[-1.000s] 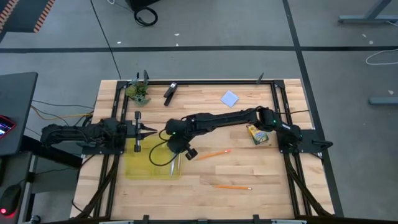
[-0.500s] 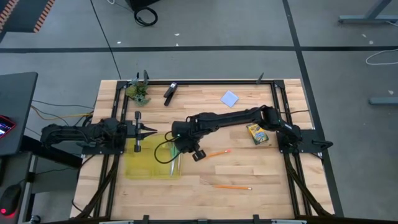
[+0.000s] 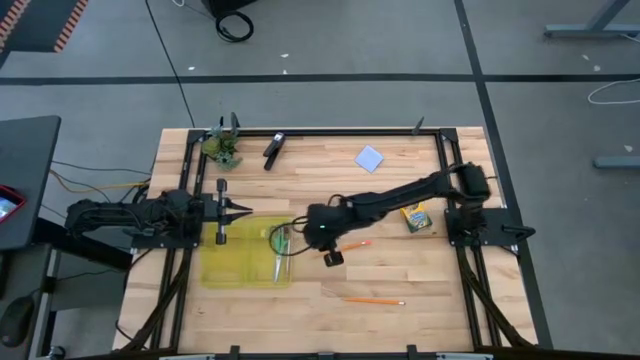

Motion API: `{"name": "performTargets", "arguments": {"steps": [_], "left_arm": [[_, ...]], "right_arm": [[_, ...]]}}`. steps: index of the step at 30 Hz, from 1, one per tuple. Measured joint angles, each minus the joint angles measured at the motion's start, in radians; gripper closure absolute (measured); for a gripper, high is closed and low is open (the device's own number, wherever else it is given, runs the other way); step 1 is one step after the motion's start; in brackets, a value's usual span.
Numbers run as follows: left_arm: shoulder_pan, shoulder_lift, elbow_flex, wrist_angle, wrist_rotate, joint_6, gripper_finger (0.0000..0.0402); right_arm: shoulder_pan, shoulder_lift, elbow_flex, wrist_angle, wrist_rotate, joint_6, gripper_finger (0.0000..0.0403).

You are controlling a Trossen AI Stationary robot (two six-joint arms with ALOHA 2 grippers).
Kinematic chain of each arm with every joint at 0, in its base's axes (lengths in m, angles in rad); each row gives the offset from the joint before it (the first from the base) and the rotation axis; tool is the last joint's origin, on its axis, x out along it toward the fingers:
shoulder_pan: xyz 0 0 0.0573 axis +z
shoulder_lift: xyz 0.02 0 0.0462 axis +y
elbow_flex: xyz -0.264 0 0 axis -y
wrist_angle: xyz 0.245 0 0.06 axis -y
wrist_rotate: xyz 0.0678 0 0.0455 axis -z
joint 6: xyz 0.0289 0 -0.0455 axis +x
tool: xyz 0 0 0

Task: Pack school essentials
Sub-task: Put the orange pencil into the yellow pencil box

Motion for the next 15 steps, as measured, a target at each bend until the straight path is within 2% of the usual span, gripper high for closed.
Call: {"name": "performTargets", "arguments": {"steps": [7,15], "left_arm": [[0.0,0.0,0.0,0.0,0.0,0.0,0.0367],[0.0,0.0,0.0,0.0,0.0,0.0,0.0365]], "right_arm": [[0.021,-0.157,-0.365,0.372,0.081,0.106,0.0313],[0.055,-0.245,-0.634,0.591,0.169,0.163,0.031]]}}
